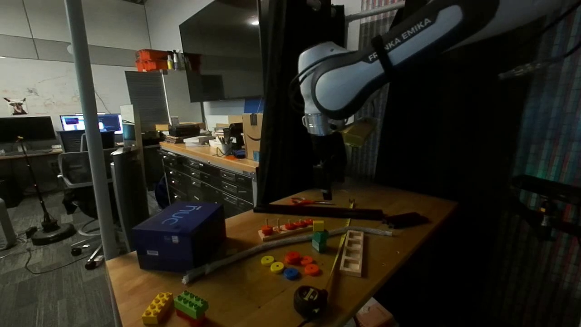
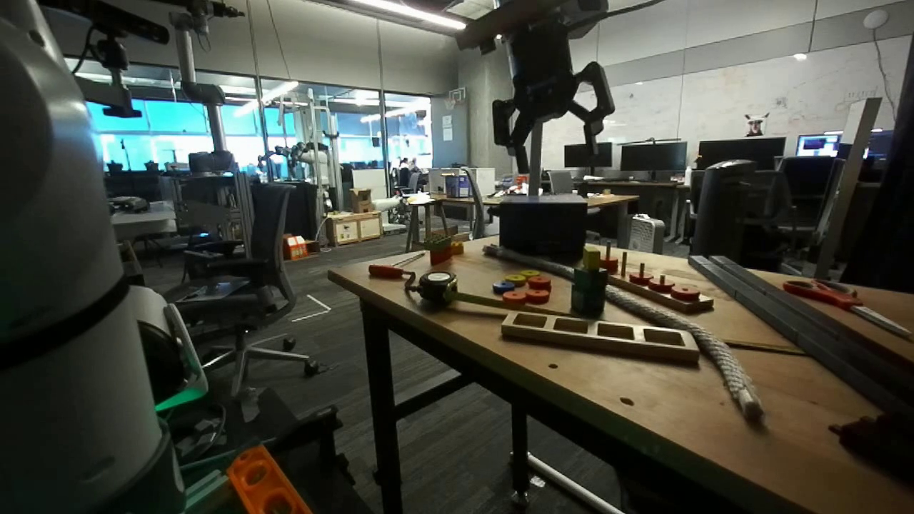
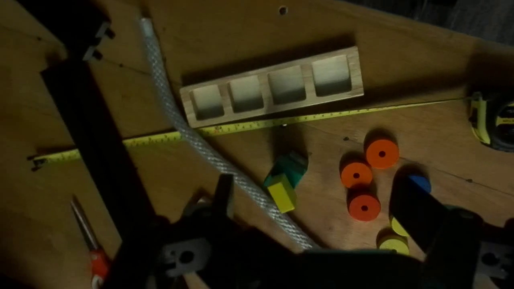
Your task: Pick up an orange circle and put it on the table.
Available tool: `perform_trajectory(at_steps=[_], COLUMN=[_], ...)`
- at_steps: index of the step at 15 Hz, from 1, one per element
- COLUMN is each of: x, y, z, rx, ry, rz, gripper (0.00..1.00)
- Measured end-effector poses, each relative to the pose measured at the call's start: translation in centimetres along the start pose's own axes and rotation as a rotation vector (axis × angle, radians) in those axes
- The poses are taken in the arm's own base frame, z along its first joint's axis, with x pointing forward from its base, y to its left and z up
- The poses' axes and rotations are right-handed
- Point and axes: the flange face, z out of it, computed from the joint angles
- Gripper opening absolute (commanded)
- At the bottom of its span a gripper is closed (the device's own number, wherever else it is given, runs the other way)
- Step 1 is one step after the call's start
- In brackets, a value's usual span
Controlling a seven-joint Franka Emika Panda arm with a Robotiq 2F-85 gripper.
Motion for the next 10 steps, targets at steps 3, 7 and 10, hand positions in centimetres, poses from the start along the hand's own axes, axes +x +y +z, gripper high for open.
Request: perform_trajectory(at_steps=[3, 7, 10], x=[3.5, 7.2, 9.7], y=[-0.1, -0.1, 0.9], z=[-1.7, -2.1, -1.2], rx=[-0.081, -0.147, -0.152], ry=[0.005, 0.047, 0.116], rz=[-0.134, -0.316, -0.420], gripper=[1.00, 1.00, 1.00])
